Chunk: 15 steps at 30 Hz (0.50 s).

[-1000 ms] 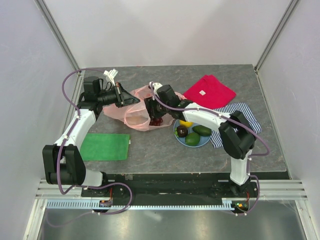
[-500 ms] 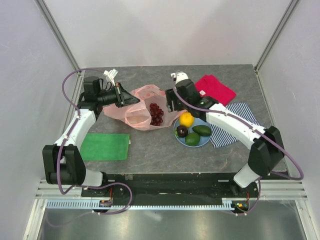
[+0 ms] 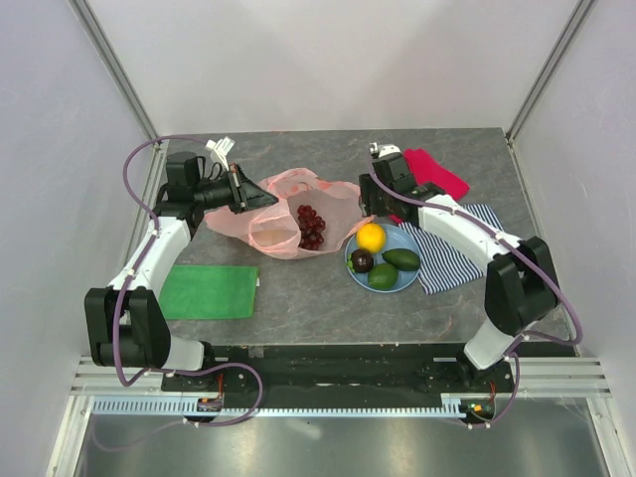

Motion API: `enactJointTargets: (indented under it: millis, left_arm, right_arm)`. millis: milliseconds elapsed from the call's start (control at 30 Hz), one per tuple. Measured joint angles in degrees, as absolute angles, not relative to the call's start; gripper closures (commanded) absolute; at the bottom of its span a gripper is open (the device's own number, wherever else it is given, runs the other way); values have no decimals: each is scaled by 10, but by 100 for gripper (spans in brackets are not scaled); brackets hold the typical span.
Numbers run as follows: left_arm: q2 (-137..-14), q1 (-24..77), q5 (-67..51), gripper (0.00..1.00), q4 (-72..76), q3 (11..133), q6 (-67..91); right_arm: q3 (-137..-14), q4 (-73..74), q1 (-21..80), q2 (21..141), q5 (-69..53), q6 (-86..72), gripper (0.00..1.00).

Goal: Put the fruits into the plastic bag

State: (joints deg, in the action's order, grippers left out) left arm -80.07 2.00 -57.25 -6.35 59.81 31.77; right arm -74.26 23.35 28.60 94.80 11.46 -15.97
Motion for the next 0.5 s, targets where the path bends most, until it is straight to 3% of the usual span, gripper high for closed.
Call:
enactJointTargets:
  millis: [133, 233, 267, 367, 400, 500]
  left_arm:
    - [-801, 20, -570, 98, -64, 598, 312]
    - [-801, 20, -570, 98, -64, 598, 309]
    - [-801, 20, -569, 98, -65, 598, 309]
    - [-801, 21, -563, 98, -69, 598, 304]
    - [-801, 21, -559, 98, -70, 598, 303]
    - [-799, 26, -539, 74, -76, 598, 291]
  right_arm:
    - [-743, 232, 286, 976, 108, -158, 42]
    - [-743, 232, 280, 994, 103, -157, 57]
    - [-743, 232, 278, 999, 101, -157, 72]
    - [-745, 229, 274, 1015, 87, -157, 96]
    - [-745, 227, 272, 1019, 82, -157, 99]
    - [-745, 219, 271, 1022, 67, -165, 100]
